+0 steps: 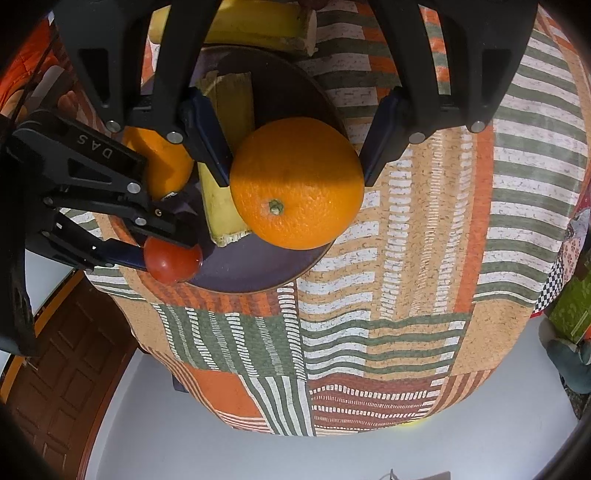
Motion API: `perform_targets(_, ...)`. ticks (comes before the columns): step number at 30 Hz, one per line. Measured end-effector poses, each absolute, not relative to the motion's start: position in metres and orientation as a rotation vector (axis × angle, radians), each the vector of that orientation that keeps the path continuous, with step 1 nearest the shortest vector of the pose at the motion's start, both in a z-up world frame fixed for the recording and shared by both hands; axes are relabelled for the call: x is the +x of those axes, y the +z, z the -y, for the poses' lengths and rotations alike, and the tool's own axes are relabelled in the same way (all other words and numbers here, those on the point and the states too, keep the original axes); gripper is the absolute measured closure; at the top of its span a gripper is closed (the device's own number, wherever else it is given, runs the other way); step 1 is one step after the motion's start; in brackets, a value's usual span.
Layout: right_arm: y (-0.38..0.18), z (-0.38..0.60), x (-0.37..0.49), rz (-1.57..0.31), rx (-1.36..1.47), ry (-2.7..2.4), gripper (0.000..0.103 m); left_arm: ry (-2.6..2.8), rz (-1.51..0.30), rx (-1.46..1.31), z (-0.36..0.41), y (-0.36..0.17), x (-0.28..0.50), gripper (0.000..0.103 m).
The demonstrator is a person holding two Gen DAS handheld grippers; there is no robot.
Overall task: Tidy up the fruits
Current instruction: 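Carry the tomato over the plate with the right gripper while the left carries the orange, then release the tomato on the plate with the right gripper while the left releases the orange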
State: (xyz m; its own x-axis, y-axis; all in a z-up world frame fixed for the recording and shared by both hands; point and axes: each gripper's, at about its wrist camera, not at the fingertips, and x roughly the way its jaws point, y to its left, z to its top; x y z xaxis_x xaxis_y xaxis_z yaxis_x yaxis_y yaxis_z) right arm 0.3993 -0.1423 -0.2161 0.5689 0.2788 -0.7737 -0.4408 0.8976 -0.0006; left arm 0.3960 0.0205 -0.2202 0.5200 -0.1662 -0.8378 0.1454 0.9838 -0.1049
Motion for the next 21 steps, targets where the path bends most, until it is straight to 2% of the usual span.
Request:
perform_targets(6,-0.215,0.142,0.4,-0.879,-0.193,0.432,0.058,-0.173,-0.97,-0.026,-0.025,-0.212,0.394,0.033)
perform_targets(8,-0.211,0.142,0.395,-0.853,-0.207,0.423,0.048,-0.176,-0.952,-0.019,-0.025,-0.205,0.392,0.031)
perform_targets(10,-0.206,0.14,0.39,-0.826,-0.227,0.418,0.045,-0.173,-0.931,0.006,-0.023,-0.199,0.388,0.031)
perform_targets(21,-0.174,0.138,0.352,-0.755,-0.191,0.439,0.045,-0.166,-0.866,0.031,-0.03,-0.167,0.348,0.03)
